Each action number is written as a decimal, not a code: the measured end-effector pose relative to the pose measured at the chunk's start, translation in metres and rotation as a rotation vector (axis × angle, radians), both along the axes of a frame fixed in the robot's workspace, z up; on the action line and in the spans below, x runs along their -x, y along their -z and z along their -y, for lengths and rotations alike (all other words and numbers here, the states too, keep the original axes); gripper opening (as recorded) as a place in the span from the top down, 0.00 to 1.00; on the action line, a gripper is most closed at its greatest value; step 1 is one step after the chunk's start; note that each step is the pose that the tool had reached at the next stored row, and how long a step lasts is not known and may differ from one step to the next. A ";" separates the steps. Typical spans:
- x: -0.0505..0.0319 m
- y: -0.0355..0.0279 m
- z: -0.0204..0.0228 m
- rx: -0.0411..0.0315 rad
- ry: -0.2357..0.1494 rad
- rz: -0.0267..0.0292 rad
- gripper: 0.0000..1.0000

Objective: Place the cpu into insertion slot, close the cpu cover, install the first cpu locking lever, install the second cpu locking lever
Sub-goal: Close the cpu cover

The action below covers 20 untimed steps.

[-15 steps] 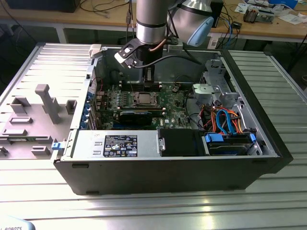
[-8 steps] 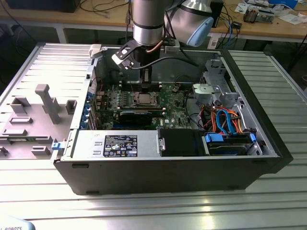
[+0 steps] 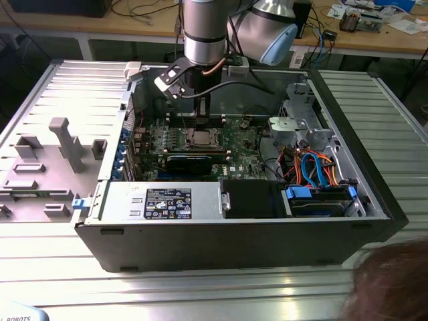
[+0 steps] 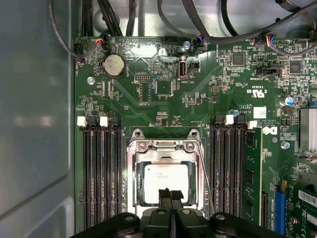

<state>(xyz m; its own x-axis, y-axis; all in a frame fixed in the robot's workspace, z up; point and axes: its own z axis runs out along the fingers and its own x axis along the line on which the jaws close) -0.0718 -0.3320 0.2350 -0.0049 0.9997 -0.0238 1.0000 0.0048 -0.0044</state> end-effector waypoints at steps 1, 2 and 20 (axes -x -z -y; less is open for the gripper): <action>0.0014 0.0005 0.0000 -0.0001 0.000 0.0001 0.89; 0.0021 0.0007 0.0000 0.0000 0.000 0.0000 0.89; 0.0072 0.0058 0.0000 0.0000 0.000 0.0001 0.89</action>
